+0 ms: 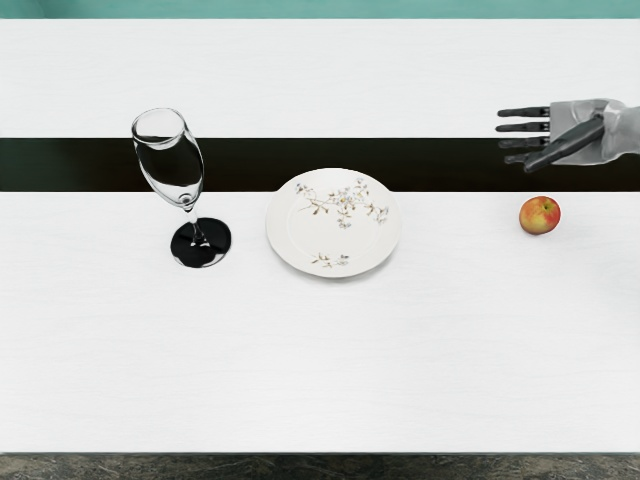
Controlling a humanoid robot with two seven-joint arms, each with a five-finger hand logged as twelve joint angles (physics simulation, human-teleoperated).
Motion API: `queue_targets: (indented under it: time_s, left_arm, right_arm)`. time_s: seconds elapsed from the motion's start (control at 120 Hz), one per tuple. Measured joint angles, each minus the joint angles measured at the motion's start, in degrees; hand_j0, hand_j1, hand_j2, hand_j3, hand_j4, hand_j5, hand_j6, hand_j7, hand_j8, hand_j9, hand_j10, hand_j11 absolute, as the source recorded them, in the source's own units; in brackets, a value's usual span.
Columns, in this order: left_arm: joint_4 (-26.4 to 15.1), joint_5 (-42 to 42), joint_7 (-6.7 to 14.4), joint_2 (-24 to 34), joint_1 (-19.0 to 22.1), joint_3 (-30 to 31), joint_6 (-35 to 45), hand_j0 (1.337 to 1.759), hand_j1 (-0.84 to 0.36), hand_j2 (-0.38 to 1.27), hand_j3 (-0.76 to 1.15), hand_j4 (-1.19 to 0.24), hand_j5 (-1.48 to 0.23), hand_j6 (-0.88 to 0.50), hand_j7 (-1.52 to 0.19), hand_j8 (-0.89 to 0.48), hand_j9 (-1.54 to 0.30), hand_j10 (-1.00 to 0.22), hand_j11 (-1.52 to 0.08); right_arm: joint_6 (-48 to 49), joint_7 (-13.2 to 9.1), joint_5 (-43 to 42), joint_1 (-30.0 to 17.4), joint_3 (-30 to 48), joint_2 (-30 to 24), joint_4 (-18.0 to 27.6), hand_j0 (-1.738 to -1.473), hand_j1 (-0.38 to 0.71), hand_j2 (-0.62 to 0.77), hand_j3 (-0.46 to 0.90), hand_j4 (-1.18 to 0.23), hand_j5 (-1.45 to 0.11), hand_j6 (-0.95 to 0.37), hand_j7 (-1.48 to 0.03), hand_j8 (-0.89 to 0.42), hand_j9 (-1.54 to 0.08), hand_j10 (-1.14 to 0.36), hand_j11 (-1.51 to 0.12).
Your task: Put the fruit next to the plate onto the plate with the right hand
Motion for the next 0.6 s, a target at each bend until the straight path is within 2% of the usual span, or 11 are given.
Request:
queue_targets:
  time_s: [0.375,0.533,0.6]
  left_arm:
    - [0.0,0.0,0.0,0.0,0.0,0.0,0.0,1.658,0.35,0.0,0.0,0.0,0.0,0.0,0.0,0.0,0.0,0.0,0.0]
    - [0.1,0.0,0.0,0.0,0.0,0.0,0.0,1.658,0.35,0.0,0.0,0.0,0.0,0.0,0.0,0.0,0.0,0.0,0.0]
    - [0.1,0.0,0.0,0.0,0.0,0.0,0.0,1.658,0.35,0.0,0.0,0.0,0.0,0.0,0.0,0.0,0.0,0.0,0.0]
  right_arm:
    - [0.0,0.0,-1.7,0.2,0.0,-0.1,0.2,-1.658,-0.35,0.0,0.0,0.0,0.0,0.0,0.0,0.0,0.0,0.0,0.0]
    - [0.0,0.0,-9.8,2.1,-0.1,0.1,0.6,-1.658,-0.35,0.0,0.0,0.0,0.0,0.0,0.0,0.0,0.0,0.0,0.0]
    - [0.0,0.0,-13.4,2.5,-0.1,0.1,2.6,-1.658,-0.35,0.0,0.0,0.0,0.0,0.0,0.0,0.0,0.0,0.0,0.0]
